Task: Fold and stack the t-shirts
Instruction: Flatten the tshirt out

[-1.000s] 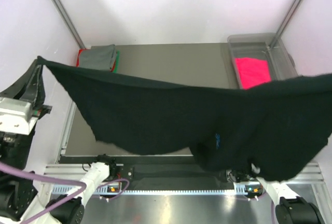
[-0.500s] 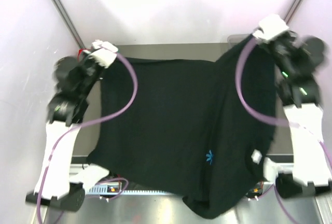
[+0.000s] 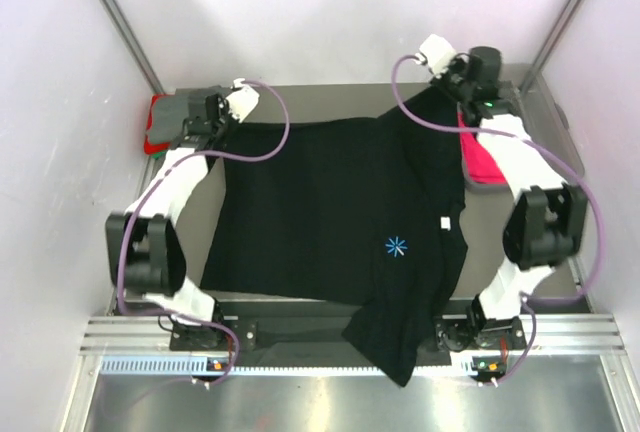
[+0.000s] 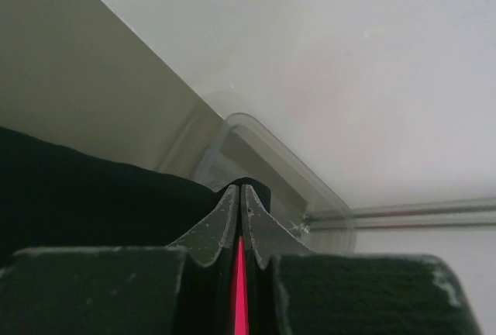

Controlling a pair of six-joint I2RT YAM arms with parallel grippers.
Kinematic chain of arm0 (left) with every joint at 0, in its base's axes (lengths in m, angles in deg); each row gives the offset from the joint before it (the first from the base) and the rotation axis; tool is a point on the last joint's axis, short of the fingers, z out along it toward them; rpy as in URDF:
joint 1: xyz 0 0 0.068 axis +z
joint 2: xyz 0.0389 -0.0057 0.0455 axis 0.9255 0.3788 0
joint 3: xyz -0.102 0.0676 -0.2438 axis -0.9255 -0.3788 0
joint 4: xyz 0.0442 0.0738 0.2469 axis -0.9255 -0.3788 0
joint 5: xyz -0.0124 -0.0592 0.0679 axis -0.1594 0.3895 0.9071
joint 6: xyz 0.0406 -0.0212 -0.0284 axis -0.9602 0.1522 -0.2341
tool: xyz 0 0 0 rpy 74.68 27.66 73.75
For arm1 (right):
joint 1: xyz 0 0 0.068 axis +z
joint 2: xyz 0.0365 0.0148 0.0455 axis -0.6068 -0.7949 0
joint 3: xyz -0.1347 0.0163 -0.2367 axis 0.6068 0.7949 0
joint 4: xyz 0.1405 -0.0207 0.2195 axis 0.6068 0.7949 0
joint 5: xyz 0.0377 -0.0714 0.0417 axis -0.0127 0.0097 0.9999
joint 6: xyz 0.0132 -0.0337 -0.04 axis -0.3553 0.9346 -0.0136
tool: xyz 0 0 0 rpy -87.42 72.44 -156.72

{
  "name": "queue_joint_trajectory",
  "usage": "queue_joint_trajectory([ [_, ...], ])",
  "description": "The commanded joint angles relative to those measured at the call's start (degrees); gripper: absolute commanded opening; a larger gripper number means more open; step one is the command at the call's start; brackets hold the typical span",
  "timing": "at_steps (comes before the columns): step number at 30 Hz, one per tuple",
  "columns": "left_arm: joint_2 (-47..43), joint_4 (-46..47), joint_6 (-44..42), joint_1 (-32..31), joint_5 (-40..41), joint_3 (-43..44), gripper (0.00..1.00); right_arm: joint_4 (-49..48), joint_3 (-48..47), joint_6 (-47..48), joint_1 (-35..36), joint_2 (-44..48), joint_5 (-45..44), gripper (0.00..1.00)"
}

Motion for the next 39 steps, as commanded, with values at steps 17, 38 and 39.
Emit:
queue_joint_trajectory([
  [17, 20.75, 20.36, -0.18, 4.53, 9.04, 12.47, 0.0, -13.06, -28.78, -2.69, 5.47, -29.43, -12.67, 0.0],
  [38, 30.08, 17.37, 6.58, 3.83, 4.49, 23.56, 0.0, -20.35, -21.86, 4.43, 6.7, -32.26, -14.52, 0.0],
  [39, 29.46, 17.02, 6.85, 3.66, 4.12, 23.12, 0.0, -20.18, -20.81, 4.43, 6.79, -31.55, -14.6, 0.0],
])
